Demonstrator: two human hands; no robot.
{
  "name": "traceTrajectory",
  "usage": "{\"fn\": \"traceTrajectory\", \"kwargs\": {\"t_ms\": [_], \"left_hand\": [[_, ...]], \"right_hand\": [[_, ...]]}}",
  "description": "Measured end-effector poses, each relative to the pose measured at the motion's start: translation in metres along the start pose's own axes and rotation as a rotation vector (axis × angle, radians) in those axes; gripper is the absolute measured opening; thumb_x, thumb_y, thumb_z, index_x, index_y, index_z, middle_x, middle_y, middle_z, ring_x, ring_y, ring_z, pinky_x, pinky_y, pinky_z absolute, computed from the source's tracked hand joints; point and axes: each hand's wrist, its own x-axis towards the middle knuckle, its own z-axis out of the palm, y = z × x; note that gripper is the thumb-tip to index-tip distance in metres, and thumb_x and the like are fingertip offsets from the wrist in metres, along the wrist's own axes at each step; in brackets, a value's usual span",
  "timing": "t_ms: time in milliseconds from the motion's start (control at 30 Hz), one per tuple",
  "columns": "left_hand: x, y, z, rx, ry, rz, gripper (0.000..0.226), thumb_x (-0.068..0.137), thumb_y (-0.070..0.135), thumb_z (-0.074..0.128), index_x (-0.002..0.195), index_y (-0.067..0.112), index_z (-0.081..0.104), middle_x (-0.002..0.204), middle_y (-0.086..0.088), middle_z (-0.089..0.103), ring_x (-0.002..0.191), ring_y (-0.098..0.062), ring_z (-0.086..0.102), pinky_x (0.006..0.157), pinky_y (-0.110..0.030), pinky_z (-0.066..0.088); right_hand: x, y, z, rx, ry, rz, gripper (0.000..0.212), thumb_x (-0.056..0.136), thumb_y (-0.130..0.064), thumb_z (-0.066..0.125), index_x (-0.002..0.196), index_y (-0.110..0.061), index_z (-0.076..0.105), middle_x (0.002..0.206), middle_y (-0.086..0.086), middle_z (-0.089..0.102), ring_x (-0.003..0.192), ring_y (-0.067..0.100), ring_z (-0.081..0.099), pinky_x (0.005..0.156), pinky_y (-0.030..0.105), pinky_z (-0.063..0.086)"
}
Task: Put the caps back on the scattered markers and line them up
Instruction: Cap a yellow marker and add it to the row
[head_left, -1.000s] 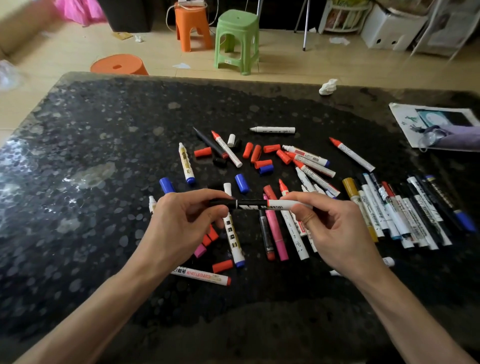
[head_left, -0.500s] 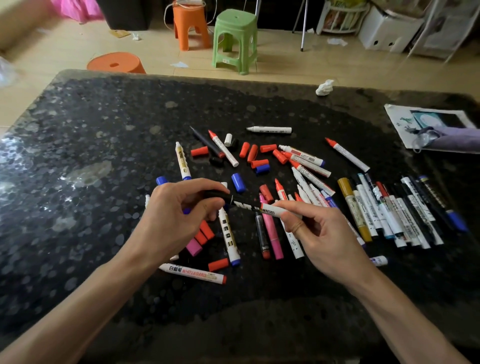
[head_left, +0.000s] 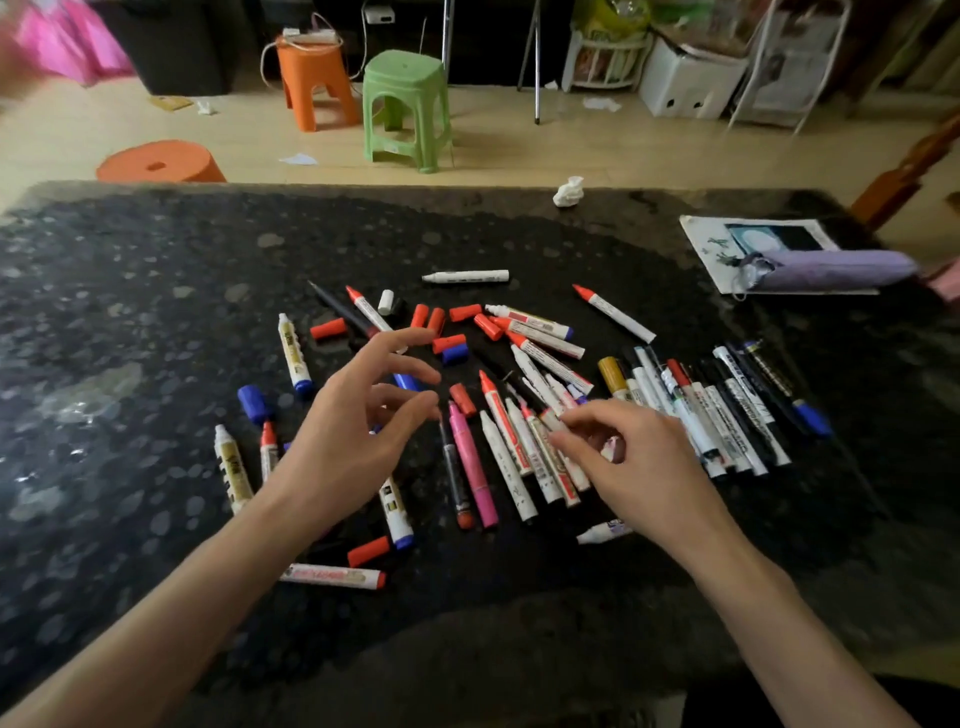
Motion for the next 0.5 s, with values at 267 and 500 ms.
{"fn": "traceTrajectory", "kwargs": {"t_ms": [267, 500], "left_hand": [[0.003, 0.003, 0.006, 0.046, 0.07, -0.082, 0.037, 0.1, 0.001, 0.058, 0.125, 0.028, 0.064, 0.104, 0.007, 0.071, 0.086, -0.011, 0.075, 0.078, -0.059, 0.059], [0.007, 0.004, 0.016, 0.042, 0.079, -0.084, 0.037, 0.099, -0.001, 0.056, 0.117, 0.031, 0.065, 0.102, 0.005, 0.072, 0.082, -0.011, 0.075, 0.076, -0.05, 0.06]], "right_hand": [[0.006, 0.066, -0.03, -0.27, 0.313, 0.363, 0.025, 0.096, -0.026, 0.073, 0.12, -0.021, 0.069, 0.098, -0.004, 0.072, 0.077, 0.005, 0.059, 0.063, 0.019, 0.041], [0.012, 0.085, -0.032, -0.341, 0.326, 0.408, 0.033, 0.092, -0.035, 0.076, 0.123, -0.025, 0.068, 0.111, 0.0, 0.065, 0.09, 0.015, 0.057, 0.067, 0.026, 0.04]]}}
